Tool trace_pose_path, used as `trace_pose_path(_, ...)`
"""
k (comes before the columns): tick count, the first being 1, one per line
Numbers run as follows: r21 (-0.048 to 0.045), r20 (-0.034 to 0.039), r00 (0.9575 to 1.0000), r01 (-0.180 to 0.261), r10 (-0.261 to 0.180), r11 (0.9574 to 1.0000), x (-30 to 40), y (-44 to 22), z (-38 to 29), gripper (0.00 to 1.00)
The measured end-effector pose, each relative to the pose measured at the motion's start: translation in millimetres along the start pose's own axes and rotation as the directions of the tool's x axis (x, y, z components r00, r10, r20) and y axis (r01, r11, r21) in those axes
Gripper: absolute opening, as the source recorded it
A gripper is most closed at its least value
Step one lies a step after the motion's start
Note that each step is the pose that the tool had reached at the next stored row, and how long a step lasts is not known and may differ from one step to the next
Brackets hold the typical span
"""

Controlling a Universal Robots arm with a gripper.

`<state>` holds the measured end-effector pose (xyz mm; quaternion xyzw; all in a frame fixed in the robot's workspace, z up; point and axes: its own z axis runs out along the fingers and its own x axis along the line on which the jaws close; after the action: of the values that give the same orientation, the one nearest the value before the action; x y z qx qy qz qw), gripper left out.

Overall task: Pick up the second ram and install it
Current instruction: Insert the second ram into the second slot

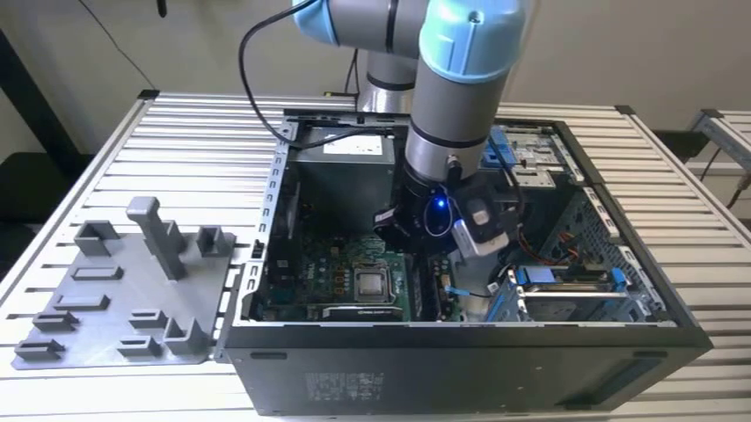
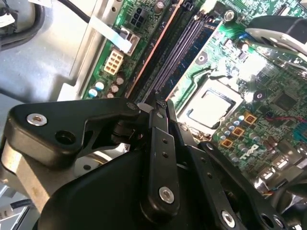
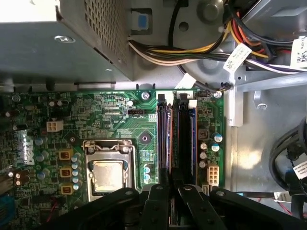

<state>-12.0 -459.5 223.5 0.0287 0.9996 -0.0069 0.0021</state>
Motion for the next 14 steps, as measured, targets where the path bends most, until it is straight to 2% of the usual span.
trace_pose_path(14, 0.0011, 0.0002, 1.0, 0.0, 0.0, 1.0, -0.9, 0.1, 0.9, 0.14)
